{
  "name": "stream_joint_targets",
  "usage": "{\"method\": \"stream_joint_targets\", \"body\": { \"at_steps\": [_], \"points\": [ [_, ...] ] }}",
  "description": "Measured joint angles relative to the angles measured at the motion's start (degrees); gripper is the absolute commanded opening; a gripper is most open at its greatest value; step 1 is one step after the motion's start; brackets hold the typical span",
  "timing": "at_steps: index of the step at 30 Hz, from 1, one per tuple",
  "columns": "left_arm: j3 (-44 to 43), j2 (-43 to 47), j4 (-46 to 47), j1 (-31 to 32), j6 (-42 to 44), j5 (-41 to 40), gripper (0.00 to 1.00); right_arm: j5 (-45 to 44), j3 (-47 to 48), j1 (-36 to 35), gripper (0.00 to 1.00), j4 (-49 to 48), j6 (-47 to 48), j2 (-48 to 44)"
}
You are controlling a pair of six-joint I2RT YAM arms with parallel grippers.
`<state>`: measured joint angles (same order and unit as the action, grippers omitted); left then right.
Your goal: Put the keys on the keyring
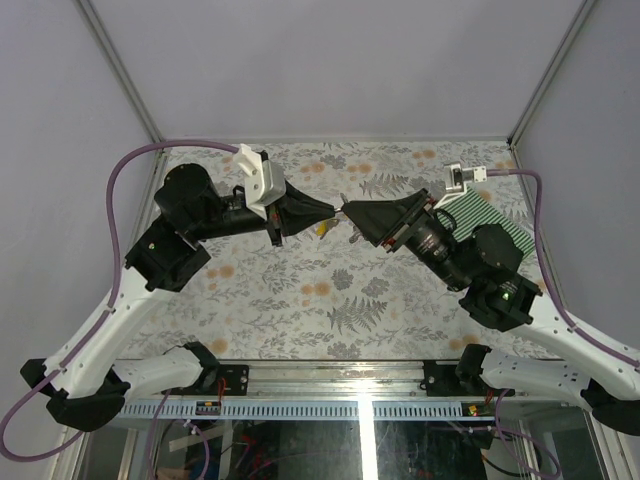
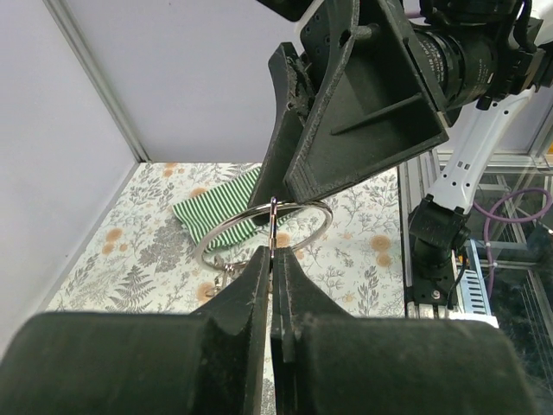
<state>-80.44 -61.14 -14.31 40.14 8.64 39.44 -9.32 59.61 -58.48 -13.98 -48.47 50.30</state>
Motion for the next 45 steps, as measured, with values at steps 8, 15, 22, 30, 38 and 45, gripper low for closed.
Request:
{"method": "stream_joint_targets", "body": {
  "at_steps": [8,15,22,30,38,45],
  "points": [
    [-1.64,-0.04,-3.28,0.00,0.02,-0.70,0.00,-0.26,0.59,0.00,0.52,2.40,4.17,-1.75],
    [-3.02,-0.09,-5.86,0.00,0.04,-0.90,0.00,-0.24,0.66,0.00,0.49,6.32,10.36,-3.96],
    [-3.80,-0.07,-7.76,0.00,0.57,-0.87,0.00,1.20,-2.19,0.00,0.52,7.23,25.03,-9.03],
    [-4.87,0.04,-10.25,0.00,1.31,0.04,0.00,5.05,-5.25,-0.02,0.54,7.39,43.08,-12.13],
    [-5.90,0.11,-11.61,0.00,1.55,0.66,0.00,9.09,-5.90,-0.02,0.52,10.16,50.73,-12.17],
    [-5.95,0.07,-12.50,0.00,1.57,0.63,0.00,15.96,-5.27,-0.04,0.52,12.15,49.75,-10.56]
  ]
}}
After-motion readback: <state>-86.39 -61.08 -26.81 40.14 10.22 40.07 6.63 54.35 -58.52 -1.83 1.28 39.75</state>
